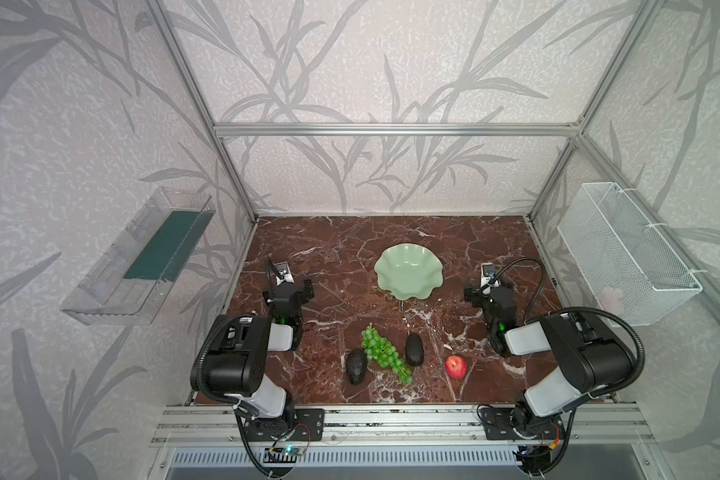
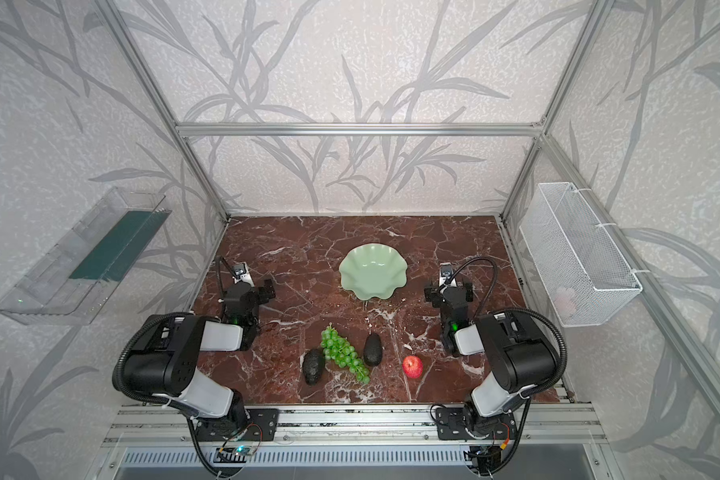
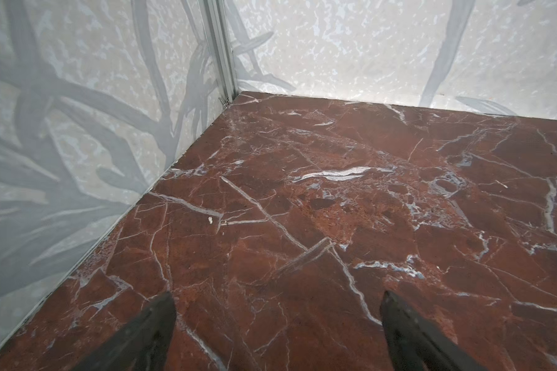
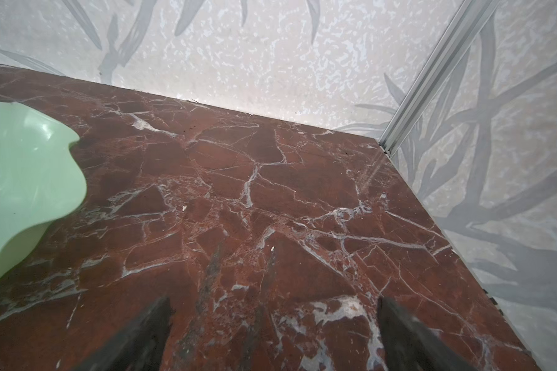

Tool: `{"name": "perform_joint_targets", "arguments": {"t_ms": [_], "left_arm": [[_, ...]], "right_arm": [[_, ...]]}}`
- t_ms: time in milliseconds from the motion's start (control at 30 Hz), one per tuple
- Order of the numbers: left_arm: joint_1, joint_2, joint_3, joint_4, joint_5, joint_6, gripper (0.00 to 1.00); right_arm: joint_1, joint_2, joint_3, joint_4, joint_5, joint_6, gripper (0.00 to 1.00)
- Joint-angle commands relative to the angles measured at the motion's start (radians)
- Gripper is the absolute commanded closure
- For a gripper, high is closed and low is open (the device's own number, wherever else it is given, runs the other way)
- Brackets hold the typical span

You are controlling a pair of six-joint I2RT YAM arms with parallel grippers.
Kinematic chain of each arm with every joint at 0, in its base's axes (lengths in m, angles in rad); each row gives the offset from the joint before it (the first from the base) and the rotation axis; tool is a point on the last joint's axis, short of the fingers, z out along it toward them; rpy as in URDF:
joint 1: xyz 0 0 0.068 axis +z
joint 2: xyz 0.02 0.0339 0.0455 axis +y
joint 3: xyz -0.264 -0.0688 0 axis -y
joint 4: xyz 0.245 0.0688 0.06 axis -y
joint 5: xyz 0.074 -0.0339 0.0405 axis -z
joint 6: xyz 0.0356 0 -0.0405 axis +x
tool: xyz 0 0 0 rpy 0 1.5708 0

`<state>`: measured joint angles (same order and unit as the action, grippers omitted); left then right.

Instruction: Place and organize the fake fruits in the fruit bowl

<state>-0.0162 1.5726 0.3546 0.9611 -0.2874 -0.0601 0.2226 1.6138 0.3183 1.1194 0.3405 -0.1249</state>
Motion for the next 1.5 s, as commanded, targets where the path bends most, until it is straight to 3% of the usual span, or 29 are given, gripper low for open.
{"name": "perform_joint_targets", "arguments": {"t_ms": [0,1033,1100,1200,1367,1400,1467], "left_arm": [[0.005,0.001,0.014,0.017,0.007,0.016,0.01],[0.005,-0.002,0.013,0.019,0.012,0.021,0.00],[0.004,-0.051,0.030,-0.056,0.022,0.024,0.01],[0.004,-0.196,0.105,-0.314,-0.001,0.013,0.01],[0.006,-0.464,0.216,-0.672,0.000,-0.131,0.01],[0.007,-0.510,0.228,-0.723,0.011,-0.140,0.00],[0.008,-0.592,0.229,-0.790,0.026,-0.149,0.00]], "right_arm": [[0.001,0.006,-0.007,0.042,0.017,-0.004,0.01],[-0.009,0.000,0.004,0.013,0.001,0.005,0.01],[-0.008,0.000,-0.002,0.022,0.003,0.003,0.01],[-0.002,-0.026,-0.011,0.019,0.027,0.011,0.01],[-0.018,-0.056,0.022,-0.076,0.009,0.027,0.01],[-0.021,-0.066,0.042,-0.121,0.006,0.030,0.01],[-0.017,-0.151,0.149,-0.400,0.015,0.028,0.01]]}}
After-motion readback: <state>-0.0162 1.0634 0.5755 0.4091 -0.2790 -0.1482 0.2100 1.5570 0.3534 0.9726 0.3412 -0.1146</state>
